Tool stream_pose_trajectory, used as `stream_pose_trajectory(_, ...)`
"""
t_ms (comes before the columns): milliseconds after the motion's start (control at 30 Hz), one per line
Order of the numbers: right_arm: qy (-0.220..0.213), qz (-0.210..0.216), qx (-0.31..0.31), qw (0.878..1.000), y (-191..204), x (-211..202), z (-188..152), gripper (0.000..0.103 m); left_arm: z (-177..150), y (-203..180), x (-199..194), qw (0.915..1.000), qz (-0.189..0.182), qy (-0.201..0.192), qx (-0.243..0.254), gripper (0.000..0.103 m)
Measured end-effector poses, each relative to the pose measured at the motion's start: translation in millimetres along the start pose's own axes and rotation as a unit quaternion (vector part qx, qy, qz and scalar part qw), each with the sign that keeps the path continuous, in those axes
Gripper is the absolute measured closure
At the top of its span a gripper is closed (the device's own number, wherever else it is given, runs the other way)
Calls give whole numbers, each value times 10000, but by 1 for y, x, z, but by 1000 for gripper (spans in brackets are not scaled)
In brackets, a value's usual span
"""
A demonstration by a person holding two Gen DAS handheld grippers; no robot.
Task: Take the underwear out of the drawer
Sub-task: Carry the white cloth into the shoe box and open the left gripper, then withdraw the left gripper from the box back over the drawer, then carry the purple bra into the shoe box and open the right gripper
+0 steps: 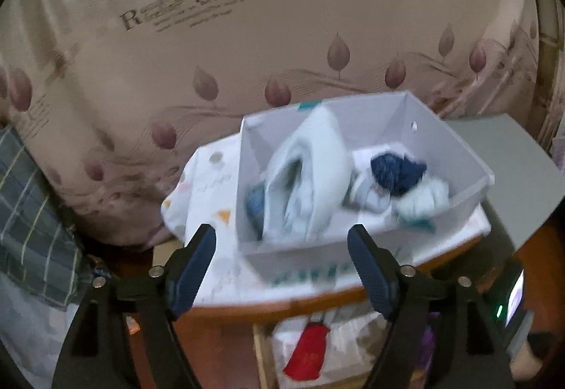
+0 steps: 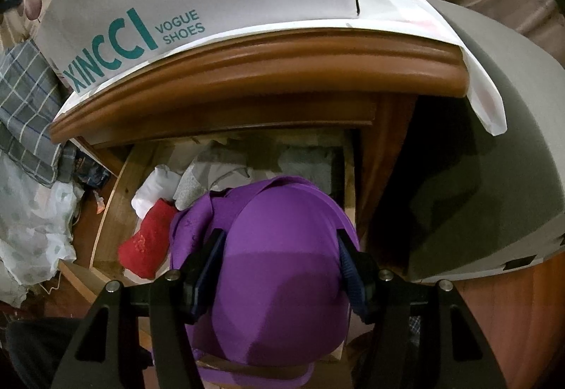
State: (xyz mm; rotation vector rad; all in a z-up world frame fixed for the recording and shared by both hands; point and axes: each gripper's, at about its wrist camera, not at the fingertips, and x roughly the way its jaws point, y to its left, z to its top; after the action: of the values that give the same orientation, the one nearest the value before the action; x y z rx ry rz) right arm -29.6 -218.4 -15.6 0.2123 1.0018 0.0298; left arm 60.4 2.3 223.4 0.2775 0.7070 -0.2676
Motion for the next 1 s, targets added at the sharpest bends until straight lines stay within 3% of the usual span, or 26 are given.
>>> stream_pose_trajectory(133, -69, 14, 4, 10000, 0, -3, -1, 41, -49, 12, 8, 9992, 116, 300, -256, 25)
stream_pose_trajectory(267, -204, -4, -84, 9998, 2, -11, -2, 41, -102, 23, 29, 9955, 461, 579, -585, 25)
stream_pose_trajectory(467, -601, 85, -200, 9980, 8, -31, 2, 41, -151, 35, 63, 9873, 817, 927, -997, 25)
stream_pose_trajectory(700, -755, 67, -400, 9963, 25, -70, 16, 41, -184, 50, 89, 9767, 973, 1085, -1578, 25)
stream_pose_trajectory(867, -793, 76, -624, 9949, 36, -118, 36, 41, -196, 60, 99, 9722, 1048, 1260, -1674, 25)
stream_pose_trajectory(1000, -951, 146, -717, 9928, 46, -163, 64, 41, -191, 62, 94, 9732, 1311, 1104, -1531, 25)
